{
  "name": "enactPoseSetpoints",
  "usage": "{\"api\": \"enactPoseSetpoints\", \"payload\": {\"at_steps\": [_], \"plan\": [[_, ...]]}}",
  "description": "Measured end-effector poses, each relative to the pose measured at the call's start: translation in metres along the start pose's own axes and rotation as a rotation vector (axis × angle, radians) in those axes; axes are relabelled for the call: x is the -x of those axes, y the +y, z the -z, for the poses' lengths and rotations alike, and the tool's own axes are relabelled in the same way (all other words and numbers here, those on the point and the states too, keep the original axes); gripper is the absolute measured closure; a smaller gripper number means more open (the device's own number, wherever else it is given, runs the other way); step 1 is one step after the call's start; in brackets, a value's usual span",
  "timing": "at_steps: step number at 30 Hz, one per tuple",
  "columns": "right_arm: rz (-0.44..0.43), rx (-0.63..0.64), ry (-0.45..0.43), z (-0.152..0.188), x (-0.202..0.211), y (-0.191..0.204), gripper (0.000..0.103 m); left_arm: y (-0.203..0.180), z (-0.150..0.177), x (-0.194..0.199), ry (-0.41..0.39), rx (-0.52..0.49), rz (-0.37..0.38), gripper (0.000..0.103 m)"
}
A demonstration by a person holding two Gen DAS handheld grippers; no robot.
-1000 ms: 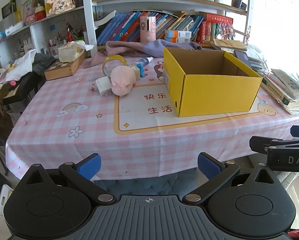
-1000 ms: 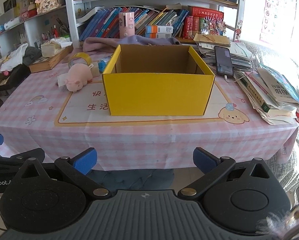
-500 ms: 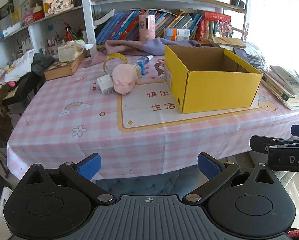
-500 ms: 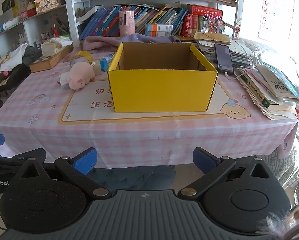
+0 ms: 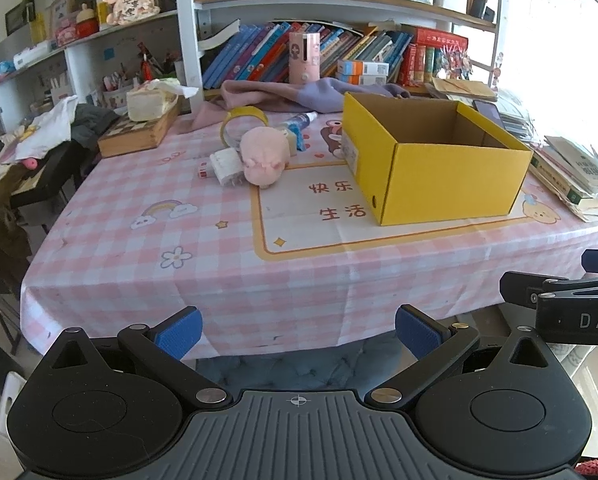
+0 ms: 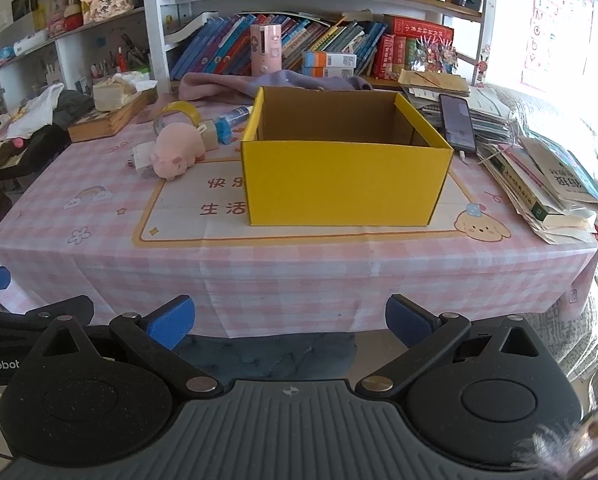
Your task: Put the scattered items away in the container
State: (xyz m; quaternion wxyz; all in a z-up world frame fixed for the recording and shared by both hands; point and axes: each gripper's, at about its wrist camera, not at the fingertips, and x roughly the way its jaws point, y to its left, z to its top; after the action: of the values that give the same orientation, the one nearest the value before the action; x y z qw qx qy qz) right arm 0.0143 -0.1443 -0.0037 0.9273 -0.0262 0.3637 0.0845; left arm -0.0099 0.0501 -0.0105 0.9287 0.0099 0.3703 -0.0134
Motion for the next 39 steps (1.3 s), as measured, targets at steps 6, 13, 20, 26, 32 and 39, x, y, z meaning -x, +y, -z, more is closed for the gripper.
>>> {"api": "enactPoseSetpoints", "payload": {"at_steps": [6,13,20,26,32,39], "plan": [[-0.014,0.026,-0.002,0.0,-0.001,0.017,0.0,0.016,0.004,0.004,-0.008,0.015,-0.011,0.0],[-0.039,0.049,-0.007,-0.005,-0.004,0.04,0.001,0.035,0.008,0.007,-0.008,0.031,-0.034,0.0],[-0.091,0.095,-0.003,-0.013,-0.016,0.064,0.001,0.057,0.011,0.007,0.005,0.069,-0.079,0.0],[-0.135,0.121,-0.004,-0.023,-0.028,0.082,0.004,0.074,0.008,0.004,0.01,0.092,-0.113,0.0],[-0.186,0.156,-0.011,-0.035,-0.042,0.097,0.009,0.08,0.001,-0.004,0.014,0.077,-0.126,0.0],[-0.209,0.158,-0.035,-0.058,-0.065,0.107,0.017,0.095,-0.02,-0.021,-0.013,0.099,-0.146,0.0]]}}
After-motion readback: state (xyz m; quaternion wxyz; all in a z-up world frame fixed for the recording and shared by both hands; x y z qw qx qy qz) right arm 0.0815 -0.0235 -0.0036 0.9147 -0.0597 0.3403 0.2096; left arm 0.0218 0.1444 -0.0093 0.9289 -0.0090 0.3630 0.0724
